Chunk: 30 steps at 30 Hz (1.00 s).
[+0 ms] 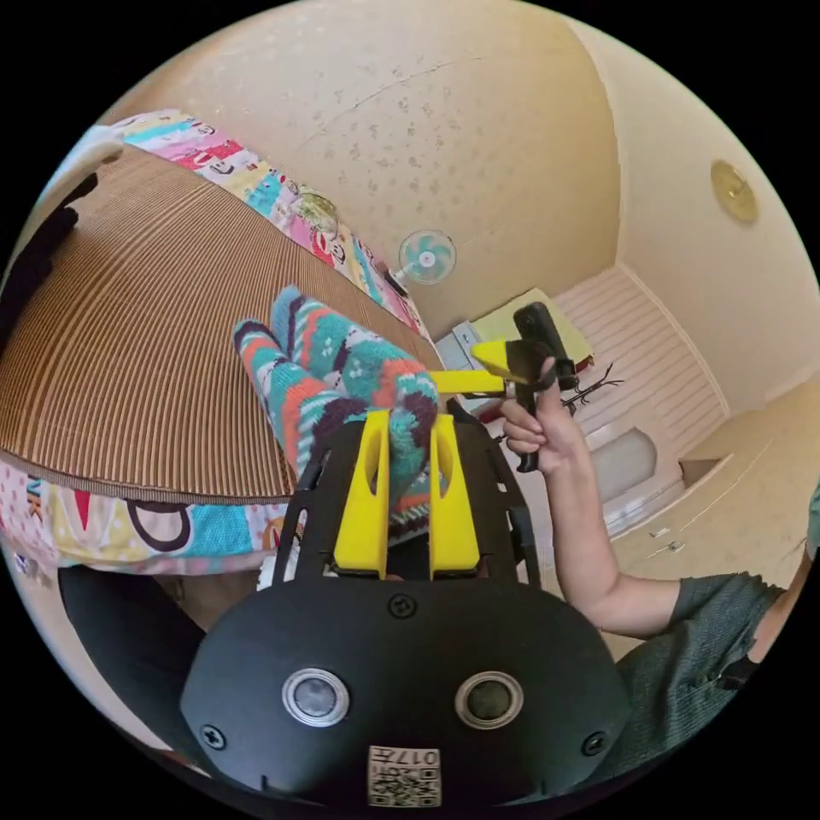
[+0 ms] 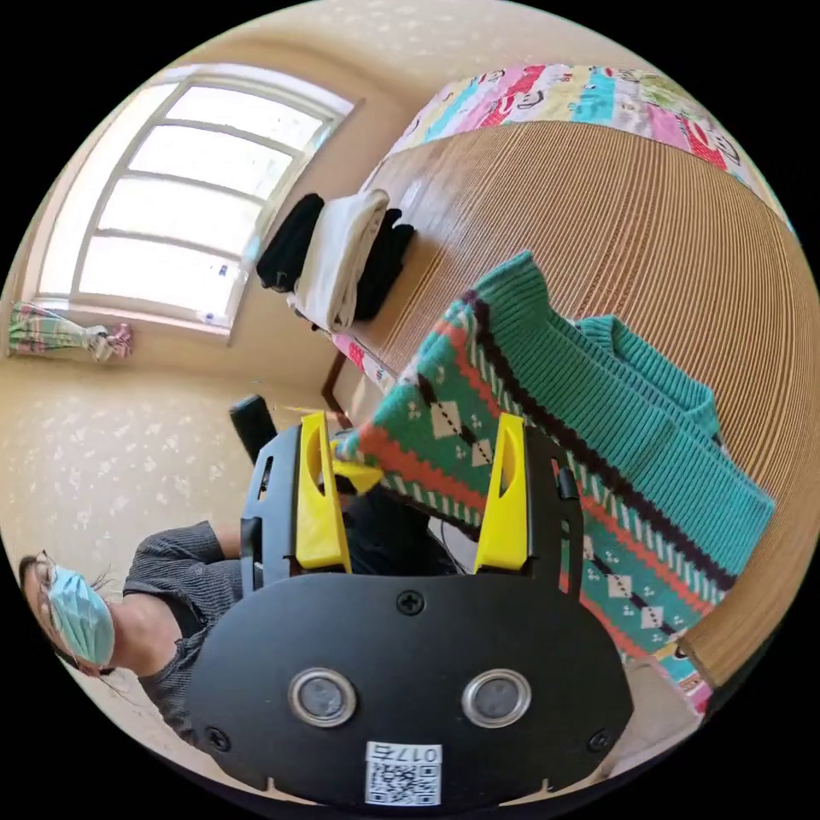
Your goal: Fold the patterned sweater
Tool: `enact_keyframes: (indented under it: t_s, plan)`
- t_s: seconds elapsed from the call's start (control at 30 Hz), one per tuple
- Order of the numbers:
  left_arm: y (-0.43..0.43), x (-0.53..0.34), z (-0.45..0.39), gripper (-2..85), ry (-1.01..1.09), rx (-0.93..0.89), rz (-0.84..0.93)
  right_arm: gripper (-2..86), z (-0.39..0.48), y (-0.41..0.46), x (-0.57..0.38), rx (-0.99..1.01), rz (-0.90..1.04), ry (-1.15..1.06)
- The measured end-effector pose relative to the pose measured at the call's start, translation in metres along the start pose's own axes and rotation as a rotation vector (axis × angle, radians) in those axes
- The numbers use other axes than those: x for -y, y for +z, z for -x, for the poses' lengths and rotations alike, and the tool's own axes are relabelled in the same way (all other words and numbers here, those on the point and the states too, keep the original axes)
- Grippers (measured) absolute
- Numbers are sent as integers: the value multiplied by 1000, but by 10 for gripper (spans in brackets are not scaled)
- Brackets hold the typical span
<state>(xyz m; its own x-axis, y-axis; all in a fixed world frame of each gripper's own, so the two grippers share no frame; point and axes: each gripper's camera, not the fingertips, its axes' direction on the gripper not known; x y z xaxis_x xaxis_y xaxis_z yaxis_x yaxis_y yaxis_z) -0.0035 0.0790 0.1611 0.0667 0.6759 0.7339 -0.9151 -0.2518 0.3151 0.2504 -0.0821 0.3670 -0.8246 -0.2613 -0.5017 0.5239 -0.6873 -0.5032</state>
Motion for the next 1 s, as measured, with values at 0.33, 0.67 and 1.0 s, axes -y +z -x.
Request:
enact_keyframes:
  t_s: [0.33,0.67,1.0]
  plan:
    - [56,-44,-49,95,207,65,52,70,-12,1,-15,-252,242,-98]
    - [83,-55,39,158,52,-130,164,32,-245,-96,-368,201,-564,0]
    - [267,-71,126,235,-198,-208,523,155,-322,32,-613,507,-1092,570]
